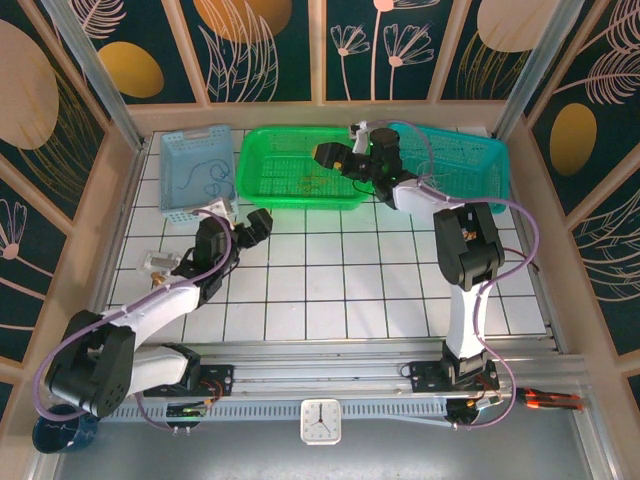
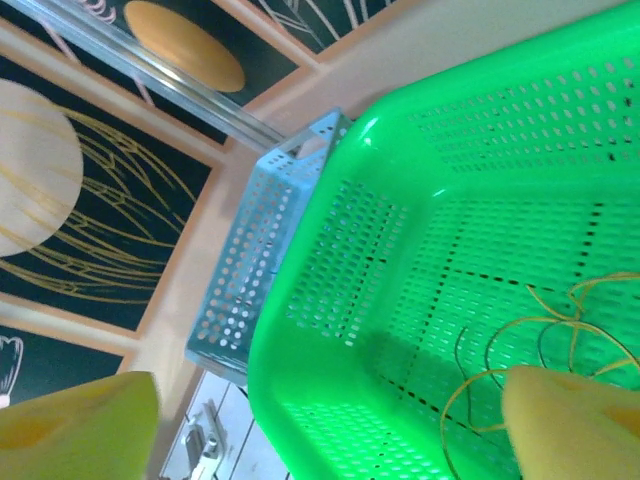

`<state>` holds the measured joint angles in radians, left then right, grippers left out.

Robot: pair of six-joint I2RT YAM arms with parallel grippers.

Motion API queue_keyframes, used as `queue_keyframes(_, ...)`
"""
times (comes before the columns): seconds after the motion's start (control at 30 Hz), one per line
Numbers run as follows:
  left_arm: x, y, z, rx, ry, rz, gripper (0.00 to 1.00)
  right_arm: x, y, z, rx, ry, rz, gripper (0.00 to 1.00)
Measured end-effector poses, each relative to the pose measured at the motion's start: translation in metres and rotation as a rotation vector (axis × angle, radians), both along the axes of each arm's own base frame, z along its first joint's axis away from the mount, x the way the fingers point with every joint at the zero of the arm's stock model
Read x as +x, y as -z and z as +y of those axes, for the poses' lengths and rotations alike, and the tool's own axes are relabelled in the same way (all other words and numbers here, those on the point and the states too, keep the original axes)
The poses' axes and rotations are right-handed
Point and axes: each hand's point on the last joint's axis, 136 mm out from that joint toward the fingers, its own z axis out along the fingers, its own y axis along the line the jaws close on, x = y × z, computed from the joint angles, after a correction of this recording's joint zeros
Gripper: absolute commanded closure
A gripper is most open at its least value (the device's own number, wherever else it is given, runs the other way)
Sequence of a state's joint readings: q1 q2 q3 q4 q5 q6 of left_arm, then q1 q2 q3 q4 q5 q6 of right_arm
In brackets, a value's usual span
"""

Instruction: Untangle the cables

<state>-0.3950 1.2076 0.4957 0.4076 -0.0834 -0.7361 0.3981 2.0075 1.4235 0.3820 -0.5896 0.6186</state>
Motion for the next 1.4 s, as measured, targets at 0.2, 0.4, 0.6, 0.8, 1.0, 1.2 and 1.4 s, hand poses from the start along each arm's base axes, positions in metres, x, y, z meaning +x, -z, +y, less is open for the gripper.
queue_keyframes(0.2,0.008,-0.020,0.022,0.002,-0.044,-0.037,0.01,-0.024,-0.026,-0.019,-0.054,0.038,-0.050,0.01)
queue_keyframes(0.4,0.014,-0.042,0.044,0.093,-0.107,-0.103,0.01,-0.067,-0.079,-0.058,-0.123,0.138,-0.209,0.01)
queue_keyframes(0.6,0.018,-0.060,0.085,0.275,-0.228,-0.184,0.01,-0.102,-0.080,-0.128,-0.270,0.387,-0.321,0.01)
queue_keyframes(0.8,0.010,-0.053,0.124,0.428,-0.354,-0.275,0.01,-0.124,-0.018,-0.217,-0.484,0.680,-0.319,0.01)
queue_keyframes(1.0,-0.011,-0.001,0.155,0.592,-0.436,-0.209,0.01,-0.137,0.033,-0.286,-0.676,0.863,-0.264,0.01)
queue_keyframes(1.2,-0.011,0.003,0.175,0.637,-0.493,-0.241,0.01,-0.142,0.065,-0.320,-0.796,0.958,-0.271,0.01)
queue_keyframes(1.4,-0.001,0.024,0.179,0.628,-0.447,-0.238,0.01,-0.156,0.109,-0.333,-0.841,0.947,-0.296,0.01)
